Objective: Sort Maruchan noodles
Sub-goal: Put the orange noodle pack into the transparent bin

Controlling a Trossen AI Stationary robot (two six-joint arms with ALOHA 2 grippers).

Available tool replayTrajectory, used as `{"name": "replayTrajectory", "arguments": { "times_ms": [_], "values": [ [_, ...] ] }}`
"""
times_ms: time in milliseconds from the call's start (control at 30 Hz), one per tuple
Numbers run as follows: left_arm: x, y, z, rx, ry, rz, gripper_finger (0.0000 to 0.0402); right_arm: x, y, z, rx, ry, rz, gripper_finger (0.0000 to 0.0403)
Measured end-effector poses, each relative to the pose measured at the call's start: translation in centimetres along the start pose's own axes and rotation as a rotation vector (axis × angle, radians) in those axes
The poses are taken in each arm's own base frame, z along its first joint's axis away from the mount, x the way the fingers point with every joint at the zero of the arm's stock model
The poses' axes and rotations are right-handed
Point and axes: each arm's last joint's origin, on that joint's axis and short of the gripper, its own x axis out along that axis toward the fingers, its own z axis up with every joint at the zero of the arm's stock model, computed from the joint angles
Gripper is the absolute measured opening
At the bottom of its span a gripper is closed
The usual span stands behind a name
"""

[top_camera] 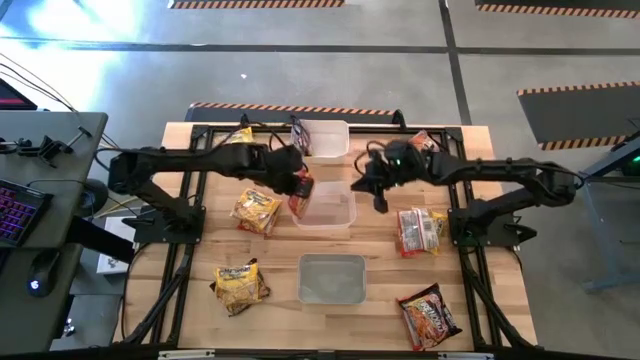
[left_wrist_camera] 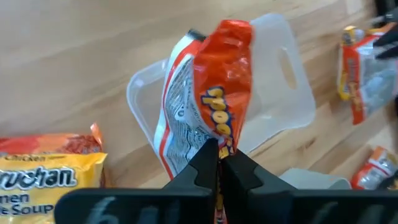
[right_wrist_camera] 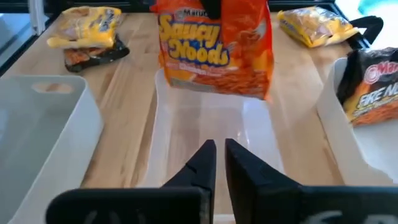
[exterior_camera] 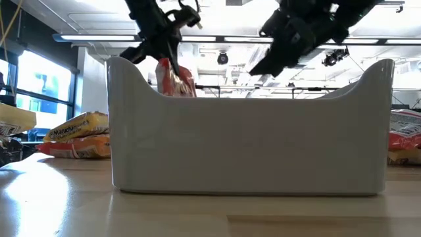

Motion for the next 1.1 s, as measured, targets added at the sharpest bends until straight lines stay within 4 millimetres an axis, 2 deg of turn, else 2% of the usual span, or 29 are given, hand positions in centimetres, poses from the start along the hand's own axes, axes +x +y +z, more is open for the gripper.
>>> {"name": "replayTrajectory", "arguments": {
  "times_ms": [133,267,400,567,733,933,1100],
  "values": [
    [1.2,-0.2,-0.3,-0.034,0.013,0.030,0.0000,0.9,1.3,-1.8,-0.023,-0.020,-0.017,0.0003],
    [1.3,-0.3,-0.2,-0.046,-0.029,0.045,0.0000,1.1,2.0,-1.8,-0.011,-0.019,0.006,0.0004],
    [1.3,-0.5,-0.5,-0.067,-0.028,0.045,0.0000,2.4,2.4,-1.7,-0.014,-0.060,0.024,0.0001],
    [1.2,-0.9,-1.6,-0.061,0.016,0.037,0.0000,5.2,2.0,-1.4,0.031,-0.044,0.003,0.0000],
    [1.2,-0.9,-2.3,-0.046,0.062,0.053,0.0000,8.3,1.0,0.1,0.053,-0.046,-0.053,0.0000],
    [1.2,-0.3,-1.6,-0.010,0.065,0.079,0.0000,11.9,0.1,1.2,0.056,-0.026,-0.046,0.0000],
    [1.2,-0.1,-1.3,0.002,0.059,0.082,0.0000,13.8,-0.2,1.0,0.061,0.005,-0.042,0.0000]
  ]
}}
